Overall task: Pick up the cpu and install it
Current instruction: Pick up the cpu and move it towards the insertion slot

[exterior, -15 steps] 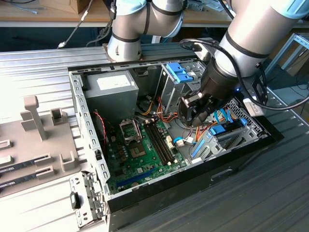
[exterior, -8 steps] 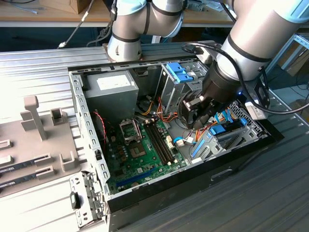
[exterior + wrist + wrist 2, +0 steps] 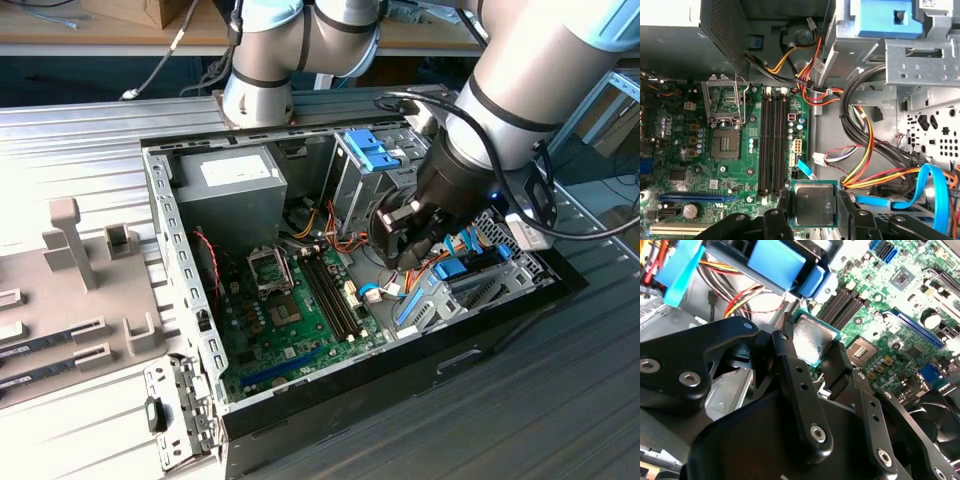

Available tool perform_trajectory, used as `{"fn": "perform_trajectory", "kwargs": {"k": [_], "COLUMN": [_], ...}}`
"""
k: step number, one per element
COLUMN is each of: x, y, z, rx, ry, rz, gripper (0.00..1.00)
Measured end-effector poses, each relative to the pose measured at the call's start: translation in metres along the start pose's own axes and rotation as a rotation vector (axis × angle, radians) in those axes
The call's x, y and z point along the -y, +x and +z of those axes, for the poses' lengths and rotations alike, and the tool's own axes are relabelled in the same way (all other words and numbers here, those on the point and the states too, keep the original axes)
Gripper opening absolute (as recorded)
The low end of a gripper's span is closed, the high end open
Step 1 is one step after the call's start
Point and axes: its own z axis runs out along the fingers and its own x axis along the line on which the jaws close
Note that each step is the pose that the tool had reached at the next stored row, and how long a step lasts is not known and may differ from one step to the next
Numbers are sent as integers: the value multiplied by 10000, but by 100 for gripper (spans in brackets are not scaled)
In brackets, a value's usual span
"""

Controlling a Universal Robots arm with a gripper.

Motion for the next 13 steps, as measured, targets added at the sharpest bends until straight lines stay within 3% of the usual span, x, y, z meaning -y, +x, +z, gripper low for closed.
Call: {"fn": "perform_trajectory", "kwargs": {"k": [6,13], "x": [-31,-31], "y": [77,88], "z": [16,44], "rx": [0,-1], "ry": [0,1], "rz": [1,0], "gripper": [47,47]}}
